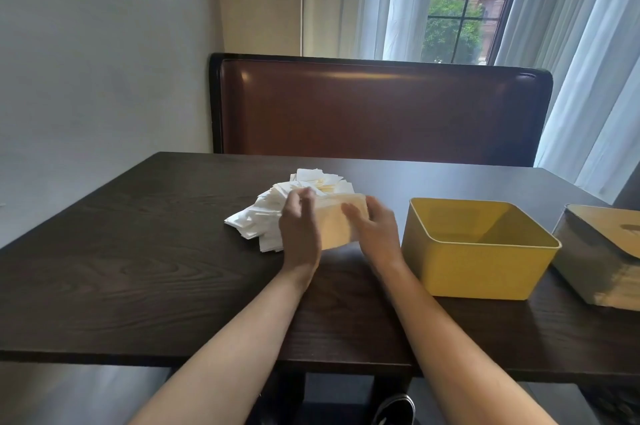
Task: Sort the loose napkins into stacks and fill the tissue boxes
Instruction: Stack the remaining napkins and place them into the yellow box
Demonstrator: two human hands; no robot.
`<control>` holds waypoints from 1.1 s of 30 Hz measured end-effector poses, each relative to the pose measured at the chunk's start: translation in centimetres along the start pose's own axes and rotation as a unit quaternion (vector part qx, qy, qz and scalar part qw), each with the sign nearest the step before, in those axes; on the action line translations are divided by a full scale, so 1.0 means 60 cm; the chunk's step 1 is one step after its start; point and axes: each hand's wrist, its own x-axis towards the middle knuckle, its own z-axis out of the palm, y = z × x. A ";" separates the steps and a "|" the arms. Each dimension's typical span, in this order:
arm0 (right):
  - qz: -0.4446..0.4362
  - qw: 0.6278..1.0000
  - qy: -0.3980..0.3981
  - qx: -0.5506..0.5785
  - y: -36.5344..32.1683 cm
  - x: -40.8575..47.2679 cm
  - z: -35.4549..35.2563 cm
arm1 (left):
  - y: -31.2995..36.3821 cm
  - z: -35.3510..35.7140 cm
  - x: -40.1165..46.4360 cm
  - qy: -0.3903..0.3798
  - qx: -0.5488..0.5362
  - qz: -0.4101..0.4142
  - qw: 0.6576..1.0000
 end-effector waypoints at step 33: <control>0.163 0.979 0.107 0.063 -0.002 0.010 0.003 | -0.003 0.047 -0.010 0.019 0.030 -0.115 0.993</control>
